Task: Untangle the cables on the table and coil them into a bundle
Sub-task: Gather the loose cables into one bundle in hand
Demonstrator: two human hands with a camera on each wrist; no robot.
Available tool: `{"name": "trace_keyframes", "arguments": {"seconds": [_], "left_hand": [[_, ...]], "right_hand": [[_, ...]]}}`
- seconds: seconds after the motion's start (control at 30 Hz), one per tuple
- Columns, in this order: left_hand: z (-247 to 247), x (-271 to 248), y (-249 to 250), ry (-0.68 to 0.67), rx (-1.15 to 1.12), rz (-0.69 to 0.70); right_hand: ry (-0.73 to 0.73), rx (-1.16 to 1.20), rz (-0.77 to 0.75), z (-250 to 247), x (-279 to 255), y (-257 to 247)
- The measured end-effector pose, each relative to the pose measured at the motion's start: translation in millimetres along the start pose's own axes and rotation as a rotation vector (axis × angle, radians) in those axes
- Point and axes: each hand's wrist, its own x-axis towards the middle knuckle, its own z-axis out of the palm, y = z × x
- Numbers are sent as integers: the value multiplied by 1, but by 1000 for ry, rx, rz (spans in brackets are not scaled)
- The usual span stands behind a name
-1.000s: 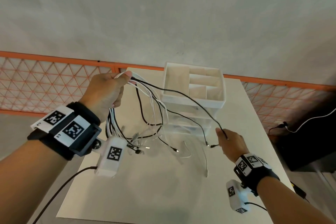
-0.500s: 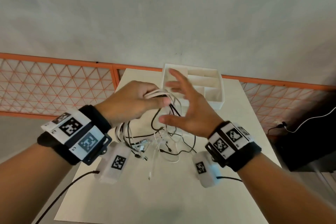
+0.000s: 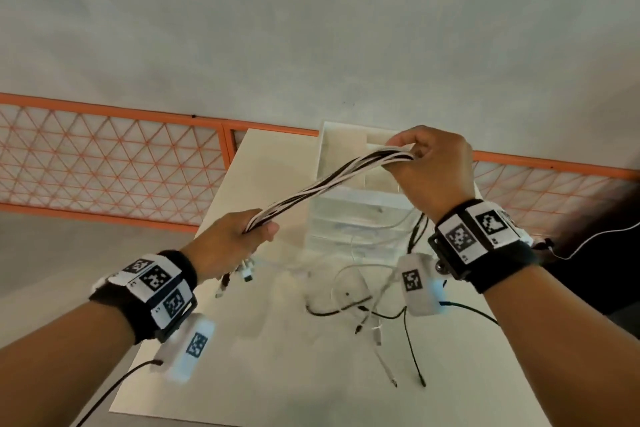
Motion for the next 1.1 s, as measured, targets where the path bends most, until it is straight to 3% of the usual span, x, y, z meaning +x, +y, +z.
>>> {"name": "trace_keyframes", "arguments": {"seconds": [0.13,0.27,0.4,0.57,0.63,0.83,0.97,1.1], "left_hand": [[-5,10,-7,-10,253,-19],[-10,17,-14,153,318,-74],[-16,21,-28,261,355,-149],[-15,12,-51,13,395,-305],[-10,9,-46,-82,391,-237],[9,12,29,-365,0,17],[28,21,98,-296,-117,238],[36,25,123,-170,-257,227]], "right_hand": [[24,-280,-5,-9,2,19],[-26,-463,77,-16,2,56],[-37,-441,195,-30,-3,91],[-22,-314,236,-32,-14,107],[-72,-239,181,-26,-16,101],[-206,-98,38,-7,-22,45],[-282,9,36,8,-26,14],[-182,-17,-7,2,-21,11]]}}
